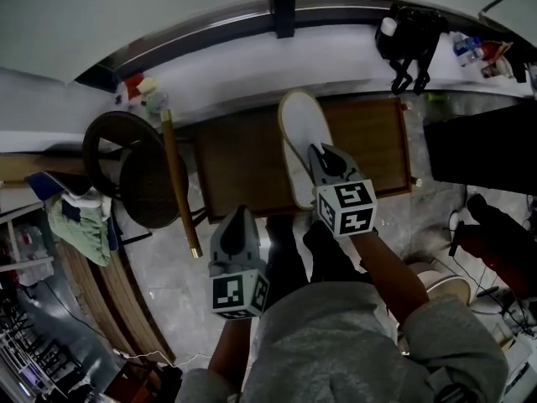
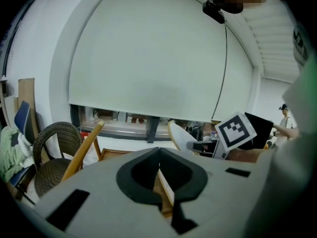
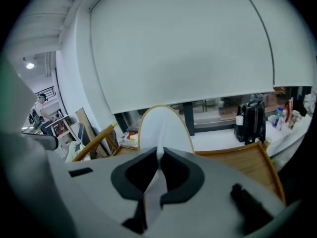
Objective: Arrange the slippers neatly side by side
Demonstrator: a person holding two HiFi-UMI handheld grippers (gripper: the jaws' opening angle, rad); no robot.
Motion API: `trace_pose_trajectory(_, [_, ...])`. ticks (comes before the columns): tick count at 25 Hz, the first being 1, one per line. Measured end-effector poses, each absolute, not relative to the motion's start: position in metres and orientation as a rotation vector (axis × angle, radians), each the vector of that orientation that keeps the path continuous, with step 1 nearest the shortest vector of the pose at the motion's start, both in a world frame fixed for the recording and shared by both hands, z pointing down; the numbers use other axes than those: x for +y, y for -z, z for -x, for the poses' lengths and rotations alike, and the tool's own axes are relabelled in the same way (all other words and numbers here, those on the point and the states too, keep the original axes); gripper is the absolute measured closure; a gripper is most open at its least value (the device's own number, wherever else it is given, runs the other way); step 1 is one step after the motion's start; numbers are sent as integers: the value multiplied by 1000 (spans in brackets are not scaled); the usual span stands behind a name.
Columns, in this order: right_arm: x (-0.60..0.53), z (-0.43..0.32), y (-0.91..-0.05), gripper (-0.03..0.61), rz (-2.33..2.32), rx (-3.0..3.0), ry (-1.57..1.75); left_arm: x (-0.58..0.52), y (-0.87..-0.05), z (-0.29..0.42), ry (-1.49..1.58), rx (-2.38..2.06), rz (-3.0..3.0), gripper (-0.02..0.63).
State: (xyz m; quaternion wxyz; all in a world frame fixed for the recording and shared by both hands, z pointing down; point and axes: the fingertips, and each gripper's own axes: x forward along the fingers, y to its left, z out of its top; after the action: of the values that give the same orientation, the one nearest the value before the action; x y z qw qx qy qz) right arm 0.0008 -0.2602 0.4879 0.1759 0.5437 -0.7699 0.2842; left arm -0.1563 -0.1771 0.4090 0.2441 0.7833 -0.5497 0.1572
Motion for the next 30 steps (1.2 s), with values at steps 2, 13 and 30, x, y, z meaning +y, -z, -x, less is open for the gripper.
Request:
trace_pose_trajectory(2, [-254,-26,-494,540,-1570,-2138,-809,-177,-410,141,-433,-1484,-2152,598])
trace_pose_trajectory(13, [-218,-115,-576,540,-1688,-1810,-1027,-172,-420,91,-467,-1436,-2161,598])
trace_pose_trajectory(30, [-232,-99,-641,540,-1673,-1671,-1221,-175,-430,107,-510,-1496,-2082,598])
